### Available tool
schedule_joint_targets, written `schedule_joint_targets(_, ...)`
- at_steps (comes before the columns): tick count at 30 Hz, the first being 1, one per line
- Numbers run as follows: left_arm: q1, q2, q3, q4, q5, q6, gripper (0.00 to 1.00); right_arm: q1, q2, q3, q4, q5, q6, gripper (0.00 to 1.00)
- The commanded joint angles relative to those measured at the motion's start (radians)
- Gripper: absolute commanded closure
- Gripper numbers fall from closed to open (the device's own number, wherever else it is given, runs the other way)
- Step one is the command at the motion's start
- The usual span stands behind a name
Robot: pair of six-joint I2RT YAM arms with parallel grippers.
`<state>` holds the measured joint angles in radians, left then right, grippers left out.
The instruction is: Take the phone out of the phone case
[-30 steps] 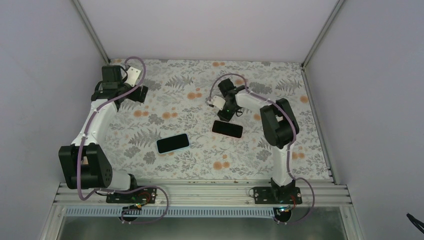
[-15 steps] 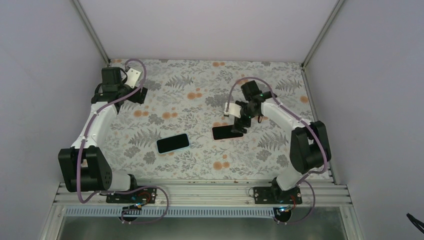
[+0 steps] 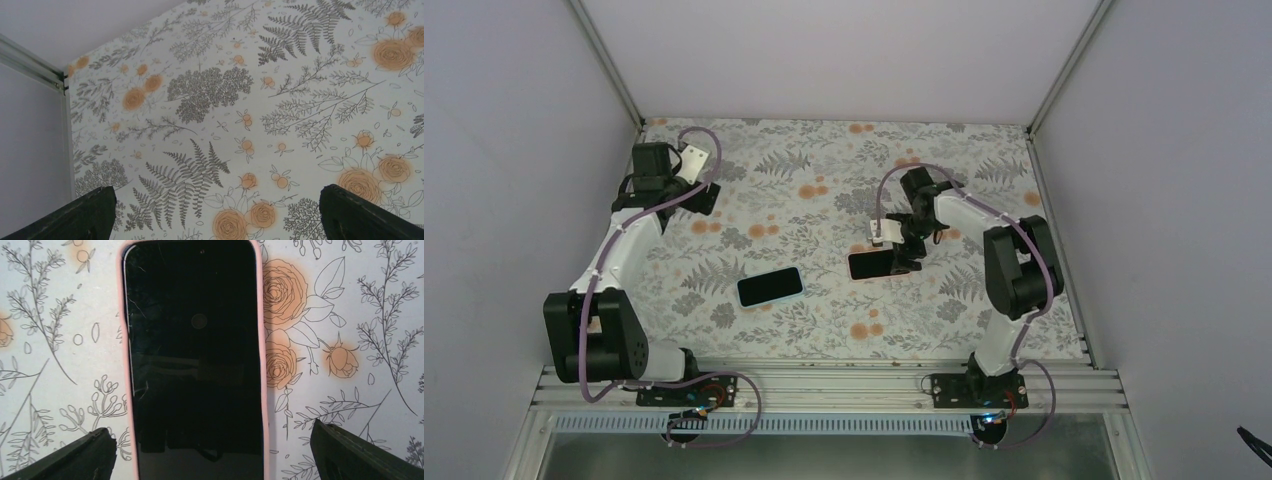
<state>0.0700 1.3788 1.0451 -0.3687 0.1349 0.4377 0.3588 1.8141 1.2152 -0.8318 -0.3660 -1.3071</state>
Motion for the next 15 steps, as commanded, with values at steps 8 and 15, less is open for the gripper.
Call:
schedule_joint_targets(8, 0.004, 0.006, -0.011, 0.030, -0.002, 0.027, 0.00, 0.006, 0.144, 0.101, -0.092, 0.022, -0.019, 0.00)
schedule_joint_targets(15, 0.003, 0.011, -0.012, 0.021, 0.012, 0.040, 0.00, 0.007, 0.154, 0.056, -0.099, 0.047, -0.016, 0.00)
